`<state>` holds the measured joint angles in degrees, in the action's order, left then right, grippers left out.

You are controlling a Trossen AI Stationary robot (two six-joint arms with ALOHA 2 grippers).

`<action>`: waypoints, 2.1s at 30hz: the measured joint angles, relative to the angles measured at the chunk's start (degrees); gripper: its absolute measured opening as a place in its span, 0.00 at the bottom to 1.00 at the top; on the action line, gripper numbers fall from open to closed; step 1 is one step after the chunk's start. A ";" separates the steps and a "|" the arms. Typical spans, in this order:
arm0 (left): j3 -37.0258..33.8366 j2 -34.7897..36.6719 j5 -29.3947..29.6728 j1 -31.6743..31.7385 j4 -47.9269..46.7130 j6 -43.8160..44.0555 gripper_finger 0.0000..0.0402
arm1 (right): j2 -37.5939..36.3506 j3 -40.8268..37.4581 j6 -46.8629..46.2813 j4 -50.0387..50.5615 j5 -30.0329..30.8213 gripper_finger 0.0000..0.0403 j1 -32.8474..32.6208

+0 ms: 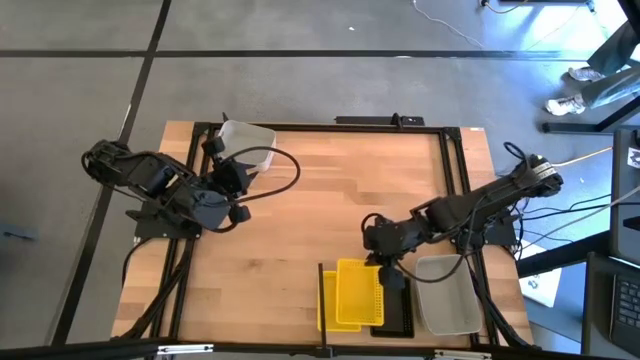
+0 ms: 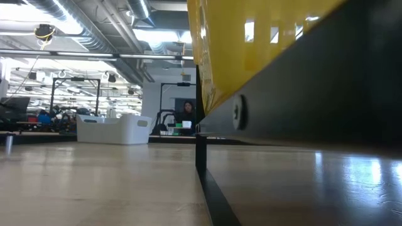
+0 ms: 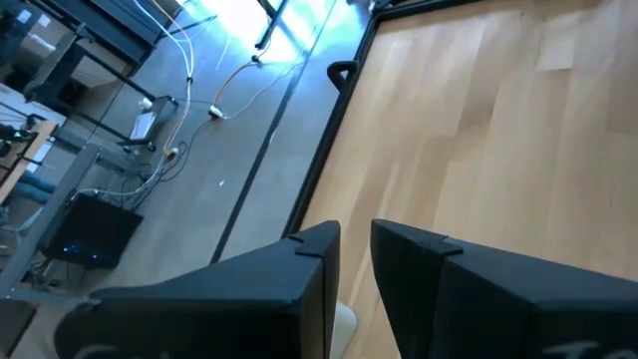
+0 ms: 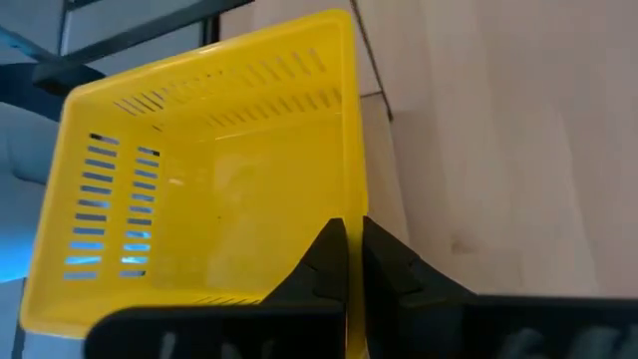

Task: Stack baskets on shelf by color
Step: Stack the yellow bin on top of the yellow bin on the shelf

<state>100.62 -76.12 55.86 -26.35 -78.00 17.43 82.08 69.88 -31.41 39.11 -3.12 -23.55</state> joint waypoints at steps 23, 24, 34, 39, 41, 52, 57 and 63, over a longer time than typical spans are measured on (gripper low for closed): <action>-0.04 -0.04 -0.09 0.00 0.03 0.00 0.14 | 2.10 -8.80 3.51 -19.82 -1.07 0.01 0.83; -0.04 -0.04 -0.09 0.00 0.01 0.00 0.14 | 2.10 -8.80 3.58 -19.69 -1.14 0.01 0.92; -0.04 -0.04 -0.07 0.00 0.01 -0.02 0.14 | 3.70 -8.83 4.92 -23.11 -2.32 0.01 1.42; -0.04 -0.04 -0.07 0.00 -0.02 -0.32 0.14 | 4.44 -8.80 4.77 -23.13 -2.60 0.05 1.42; -0.04 -0.04 -0.07 0.00 -0.04 -1.34 0.14 | 4.80 -8.80 4.81 -23.04 -2.57 0.06 1.42; -0.04 -0.04 -0.05 0.00 -0.04 -1.55 0.14 | 4.96 -8.80 4.69 -24.65 3.00 0.15 1.42; -0.04 -0.04 -0.05 0.02 -0.04 -1.54 0.14 | 4.96 -8.80 3.07 -23.72 0.95 0.16 1.42; -0.04 -0.04 -0.05 0.02 -0.04 -1.53 0.14 | 4.96 -8.80 1.85 -22.42 -3.08 0.16 1.40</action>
<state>100.57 -76.16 55.81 -26.33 -78.04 15.90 87.05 61.08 -29.56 16.69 -6.21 -22.15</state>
